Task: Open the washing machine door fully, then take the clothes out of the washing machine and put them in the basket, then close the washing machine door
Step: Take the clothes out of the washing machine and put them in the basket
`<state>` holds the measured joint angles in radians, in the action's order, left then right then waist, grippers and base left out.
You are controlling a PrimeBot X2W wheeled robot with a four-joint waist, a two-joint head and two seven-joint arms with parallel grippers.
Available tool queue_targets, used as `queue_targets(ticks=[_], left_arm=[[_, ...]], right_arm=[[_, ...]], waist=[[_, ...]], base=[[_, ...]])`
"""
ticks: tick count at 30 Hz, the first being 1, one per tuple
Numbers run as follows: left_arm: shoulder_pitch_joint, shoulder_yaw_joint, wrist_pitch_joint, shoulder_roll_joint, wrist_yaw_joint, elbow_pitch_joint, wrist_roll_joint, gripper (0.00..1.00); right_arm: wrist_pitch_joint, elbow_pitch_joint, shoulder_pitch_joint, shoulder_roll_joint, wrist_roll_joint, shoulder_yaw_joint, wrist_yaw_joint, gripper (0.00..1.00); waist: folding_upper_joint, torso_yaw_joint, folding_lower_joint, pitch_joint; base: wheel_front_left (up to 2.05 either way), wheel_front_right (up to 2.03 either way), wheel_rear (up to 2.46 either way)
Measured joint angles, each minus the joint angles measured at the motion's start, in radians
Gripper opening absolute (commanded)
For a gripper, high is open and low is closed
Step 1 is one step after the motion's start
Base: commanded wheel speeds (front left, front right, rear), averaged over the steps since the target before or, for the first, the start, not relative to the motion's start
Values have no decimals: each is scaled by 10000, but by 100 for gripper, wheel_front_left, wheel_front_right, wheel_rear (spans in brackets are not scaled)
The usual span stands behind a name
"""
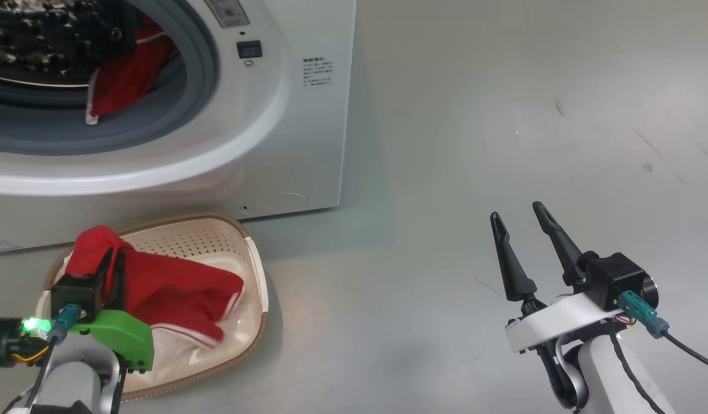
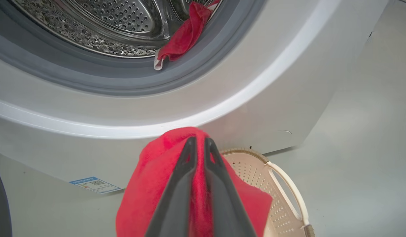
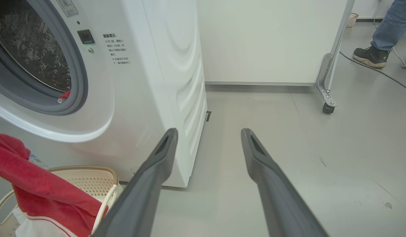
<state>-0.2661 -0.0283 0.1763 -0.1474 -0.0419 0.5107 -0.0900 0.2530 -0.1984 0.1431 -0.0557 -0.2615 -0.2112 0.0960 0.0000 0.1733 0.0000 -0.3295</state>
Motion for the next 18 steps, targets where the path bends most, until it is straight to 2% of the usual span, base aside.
queue_targets(ticks=[11,18], left_arm=[[-650,13,-96,-259,-2,382,86,0],[-859,94,-255,-305,-31,1124,113,0]], right_arm=[[0,65,364,65,-17,-102,73,100],[0,86,452,73,-19,-59,71,100]], waist=[[0,518,0,-757],[0,815,0,-1215]], base=[[0,0,0],[0,0,0]])
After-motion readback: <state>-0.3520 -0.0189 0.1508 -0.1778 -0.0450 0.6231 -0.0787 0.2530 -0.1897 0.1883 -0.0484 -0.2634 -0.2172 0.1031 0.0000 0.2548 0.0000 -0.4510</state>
